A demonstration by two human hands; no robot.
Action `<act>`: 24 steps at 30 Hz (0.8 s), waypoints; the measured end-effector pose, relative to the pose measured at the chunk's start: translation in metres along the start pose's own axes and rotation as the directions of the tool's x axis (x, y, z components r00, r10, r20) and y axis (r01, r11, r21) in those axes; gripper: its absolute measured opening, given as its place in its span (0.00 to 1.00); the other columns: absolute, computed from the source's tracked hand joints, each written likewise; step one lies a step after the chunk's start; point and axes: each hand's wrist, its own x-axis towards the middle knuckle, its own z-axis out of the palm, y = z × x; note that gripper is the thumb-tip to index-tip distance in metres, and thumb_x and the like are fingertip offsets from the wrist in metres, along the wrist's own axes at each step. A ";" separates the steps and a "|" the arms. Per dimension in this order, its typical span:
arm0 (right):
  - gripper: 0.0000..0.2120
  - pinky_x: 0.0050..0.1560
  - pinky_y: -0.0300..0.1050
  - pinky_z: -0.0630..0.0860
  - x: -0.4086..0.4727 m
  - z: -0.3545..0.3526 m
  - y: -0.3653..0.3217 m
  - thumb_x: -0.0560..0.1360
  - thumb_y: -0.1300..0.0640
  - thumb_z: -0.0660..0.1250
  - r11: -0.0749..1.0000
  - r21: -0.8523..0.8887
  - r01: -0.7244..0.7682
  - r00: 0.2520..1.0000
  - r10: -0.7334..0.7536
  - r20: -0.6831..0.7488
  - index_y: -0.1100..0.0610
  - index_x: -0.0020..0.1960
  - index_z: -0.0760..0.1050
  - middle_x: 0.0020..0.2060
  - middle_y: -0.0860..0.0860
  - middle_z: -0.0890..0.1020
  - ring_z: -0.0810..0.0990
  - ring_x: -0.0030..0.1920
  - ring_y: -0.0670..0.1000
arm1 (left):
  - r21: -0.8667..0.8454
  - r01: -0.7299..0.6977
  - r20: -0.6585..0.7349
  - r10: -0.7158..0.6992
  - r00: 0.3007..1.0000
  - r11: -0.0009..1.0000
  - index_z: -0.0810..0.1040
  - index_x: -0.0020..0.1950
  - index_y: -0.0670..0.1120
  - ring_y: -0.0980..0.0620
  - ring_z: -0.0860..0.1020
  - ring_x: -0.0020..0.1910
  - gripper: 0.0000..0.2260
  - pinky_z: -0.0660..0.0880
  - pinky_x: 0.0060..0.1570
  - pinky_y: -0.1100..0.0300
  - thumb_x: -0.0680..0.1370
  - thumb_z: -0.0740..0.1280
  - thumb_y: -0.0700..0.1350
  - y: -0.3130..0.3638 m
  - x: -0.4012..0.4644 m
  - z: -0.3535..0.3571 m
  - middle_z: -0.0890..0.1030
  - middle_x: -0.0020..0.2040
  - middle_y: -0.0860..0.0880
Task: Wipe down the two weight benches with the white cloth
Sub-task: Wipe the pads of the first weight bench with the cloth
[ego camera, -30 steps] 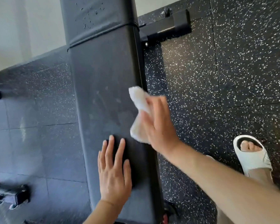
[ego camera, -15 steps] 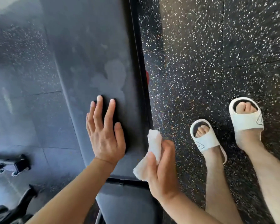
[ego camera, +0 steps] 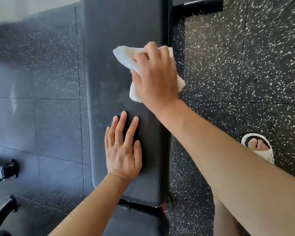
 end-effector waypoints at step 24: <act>0.15 0.61 0.53 0.67 0.138 0.042 -0.048 0.83 0.50 0.58 0.834 -0.103 0.542 0.816 -0.493 0.302 0.57 0.63 0.75 0.62 0.56 0.75 0.73 0.57 0.59 | 0.022 -0.008 0.044 0.007 0.999 1.000 0.57 0.86 0.56 0.41 0.56 0.85 0.33 0.52 0.83 0.40 0.80 0.60 0.50 -0.005 -0.002 0.000 0.56 0.87 0.47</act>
